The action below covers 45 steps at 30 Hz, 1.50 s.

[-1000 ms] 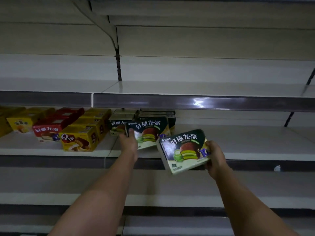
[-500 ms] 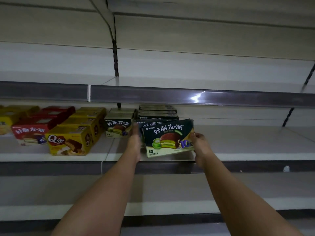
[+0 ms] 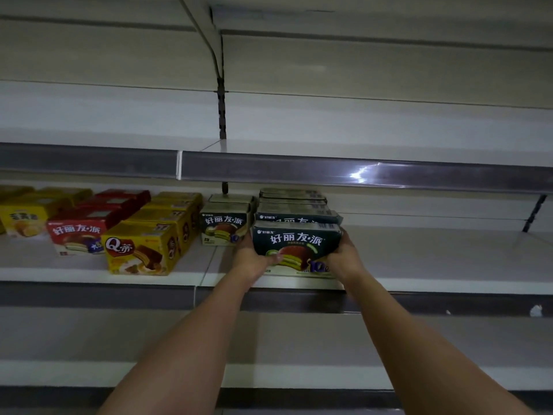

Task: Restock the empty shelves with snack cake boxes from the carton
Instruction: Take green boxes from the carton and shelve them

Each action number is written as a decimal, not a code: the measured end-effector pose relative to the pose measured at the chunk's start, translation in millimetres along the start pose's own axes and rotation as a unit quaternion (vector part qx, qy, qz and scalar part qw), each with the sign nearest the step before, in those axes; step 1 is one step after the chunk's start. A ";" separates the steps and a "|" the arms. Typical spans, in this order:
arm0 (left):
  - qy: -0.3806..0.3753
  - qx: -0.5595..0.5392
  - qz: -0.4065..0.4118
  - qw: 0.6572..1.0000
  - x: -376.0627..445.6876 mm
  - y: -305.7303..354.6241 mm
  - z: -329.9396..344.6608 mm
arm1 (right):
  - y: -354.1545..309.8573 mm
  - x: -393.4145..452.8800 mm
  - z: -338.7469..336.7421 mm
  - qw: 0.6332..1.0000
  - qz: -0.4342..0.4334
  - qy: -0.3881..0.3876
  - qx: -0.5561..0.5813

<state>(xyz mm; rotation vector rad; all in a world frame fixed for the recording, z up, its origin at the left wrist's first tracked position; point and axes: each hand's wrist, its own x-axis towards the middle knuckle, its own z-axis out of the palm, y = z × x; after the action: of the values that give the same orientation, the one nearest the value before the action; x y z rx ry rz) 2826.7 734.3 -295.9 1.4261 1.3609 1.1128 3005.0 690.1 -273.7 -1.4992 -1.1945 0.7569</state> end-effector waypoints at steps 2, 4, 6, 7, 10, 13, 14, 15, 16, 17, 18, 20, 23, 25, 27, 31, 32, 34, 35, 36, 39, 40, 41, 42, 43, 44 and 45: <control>0.022 0.122 0.027 0.992 4.8 1.2 -2.4 | 1.4 1.6 -1.4 0.999 -0.017 0.019 -0.035; 0.027 0.223 0.036 0.974 7.4 4.9 -5.3 | 3.5 1.9 -5.8 0.995 -0.014 0.018 -0.099; 0.001 0.248 0.032 0.968 11.0 6.5 -7.8 | 4.4 3.1 -10.3 0.985 0.002 0.004 -0.175; -0.017 0.245 0.029 0.969 13.8 6.2 -9.6 | 4.2 4.3 -12.1 0.979 0.008 -0.006 -0.206; -0.065 0.250 -0.006 0.966 14.7 9.4 -14.1 | 0.6 9.5 -11.9 0.972 0.013 -0.022 -0.232; -0.045 0.273 -0.008 0.961 17.0 9.0 -11.5 | -1.3 14.8 -5.7 0.980 0.021 -0.006 -0.197; -0.034 0.288 -0.003 0.957 16.3 9.6 -9.3 | -0.9 16.0 -3.6 0.983 0.025 -0.002 -0.183; -0.024 0.302 0.000 0.953 17.1 9.3 -7.2 | 0.0 17.9 -1.8 0.985 0.029 0.000 -0.169; -0.016 0.311 -0.005 0.950 17.6 9.5 -5.4 | 0.8 19.2 -0.8 0.987 0.032 0.001 -0.159; -0.009 0.314 -0.009 0.949 18.1 10.7 -4.0 | 0.9 19.6 -0.6 0.988 0.033 -0.002 -0.148; -0.006 0.311 -0.017 0.950 18.6 12.2 -3.2 | 0.9 19.9 -1.0 0.990 0.036 -0.003 -0.140; -0.001 0.306 -0.030 0.951 18.7 15.0 -1.8 | 1.5 21.1 -2.2 0.991 0.045 -0.005 -0.123; 0.005 0.302 -0.049 0.952 15.1 20.1 -0.7 | 0.0 20.0 -0.7 0.994 0.064 -0.001 -0.086; 0.007 0.281 -0.066 0.957 9.8 23.6 -0.4 | -2.2 17.2 1.3 0.995 0.072 0.000 -0.068; 0.013 0.241 -0.076 0.967 4.0 26.5 -0.8 | -4.3 14.7 2.6 0.995 0.078 -0.001 -0.066; 0.041 0.144 -0.069 0.986 -11.4 31.2 0.1 | -10.6 6.2 1.6 0.992 0.078 -0.018 -0.102; 0.046 0.128 -0.070 0.988 -15.5 33.0 0.4 | -13.0 3.8 0.5 0.990 0.078 -0.023 -0.115; 0.052 0.107 -0.074 0.990 -22.7 35.8 1.2 | -17.0 -1.2 -1.6 0.987 0.080 -0.026 -0.138; 0.054 0.103 -0.075 0.990 -24.9 36.2 0.7 | -18.8 -3.4 -2.7 0.985 0.081 -0.026 -0.152; 0.055 0.106 -0.071 0.990 -27.3 36.9 -0.4 | -19.9 -6.1 -3.3 0.983 0.081 -0.029 -0.165; 0.073 0.134 -0.060 0.986 -35.2 40.1 -7.8 | -19.5 -15.4 -5.9 0.979 0.078 -0.033 -0.187; 0.088 0.141 -0.063 0.984 -38.8 40.0 -11.2 | -18.5 -19.7 -7.5 0.978 0.079 -0.032 -0.191; 0.106 0.151 -0.068 0.981 -43.2 40.8 -14.5 | -17.5 -23.9 -8.9 0.977 0.076 -0.032 -0.197; 0.124 0.162 -0.076 0.976 -50.1 41.3 -18.1 | -16.6 -28.8 -10.4 0.976 0.068 -0.036 -0.205; 0.139 0.173 -0.084 0.971 -57.5 40.9 -21.8 | -16.5 -33.9 -11.7 0.974 0.058 -0.043 -0.215; 0.151 0.179 -0.090 0.968 -64.0 39.3 -25.3 | -16.6 -37.9 -12.4 0.972 0.047 -0.049 -0.226; 0.163 0.180 -0.096 0.965 -73.3 36.7 -28.3 | -17.5 -43.0 -13.8 0.969 0.034 -0.056 -0.237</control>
<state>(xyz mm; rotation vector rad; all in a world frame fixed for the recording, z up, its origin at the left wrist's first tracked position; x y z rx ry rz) 2807.2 659.4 -256.8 1.3594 1.9745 1.0383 2999.1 644.6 -258.4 -1.9143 -1.4873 0.6331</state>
